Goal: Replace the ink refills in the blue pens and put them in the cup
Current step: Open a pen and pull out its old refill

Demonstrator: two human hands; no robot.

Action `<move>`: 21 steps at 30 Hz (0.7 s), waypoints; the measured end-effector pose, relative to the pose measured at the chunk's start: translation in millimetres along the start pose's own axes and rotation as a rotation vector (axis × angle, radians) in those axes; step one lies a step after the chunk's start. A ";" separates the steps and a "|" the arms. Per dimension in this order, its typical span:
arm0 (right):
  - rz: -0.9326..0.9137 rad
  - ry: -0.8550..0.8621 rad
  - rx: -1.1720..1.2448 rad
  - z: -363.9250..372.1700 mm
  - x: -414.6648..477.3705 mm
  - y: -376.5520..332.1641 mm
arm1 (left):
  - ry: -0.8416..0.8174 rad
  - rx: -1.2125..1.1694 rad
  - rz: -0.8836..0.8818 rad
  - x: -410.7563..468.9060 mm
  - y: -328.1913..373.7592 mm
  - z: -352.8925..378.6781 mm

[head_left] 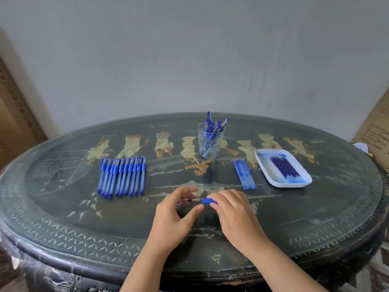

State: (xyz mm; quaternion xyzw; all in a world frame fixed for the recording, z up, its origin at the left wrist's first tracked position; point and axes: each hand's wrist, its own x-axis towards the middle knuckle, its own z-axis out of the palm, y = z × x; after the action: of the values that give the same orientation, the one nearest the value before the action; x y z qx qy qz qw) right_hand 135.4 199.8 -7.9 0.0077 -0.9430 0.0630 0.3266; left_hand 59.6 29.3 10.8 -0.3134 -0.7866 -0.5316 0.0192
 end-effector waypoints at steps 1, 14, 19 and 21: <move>-0.001 -0.004 -0.007 0.1 -0.1 0.0 | 0.011 0.015 0.017 0.7 -0.3 0.0; -0.002 -0.002 -0.042 0.8 -0.6 0.6 | 0.072 -0.019 -0.026 0.7 5.9 -1.1; -0.006 0.026 -0.045 0.8 -0.6 0.5 | 0.114 -0.029 -0.063 0.8 9.2 0.7; -0.003 0.030 -0.041 1.0 -0.3 0.3 | 0.131 -0.043 -0.074 0.8 7.3 0.5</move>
State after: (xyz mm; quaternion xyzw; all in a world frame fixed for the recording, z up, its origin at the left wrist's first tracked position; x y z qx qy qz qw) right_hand 135.0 200.0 -8.8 0.0016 -0.9390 0.0434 0.3410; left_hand 62.8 31.9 16.9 -0.2490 -0.7830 -0.5683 0.0443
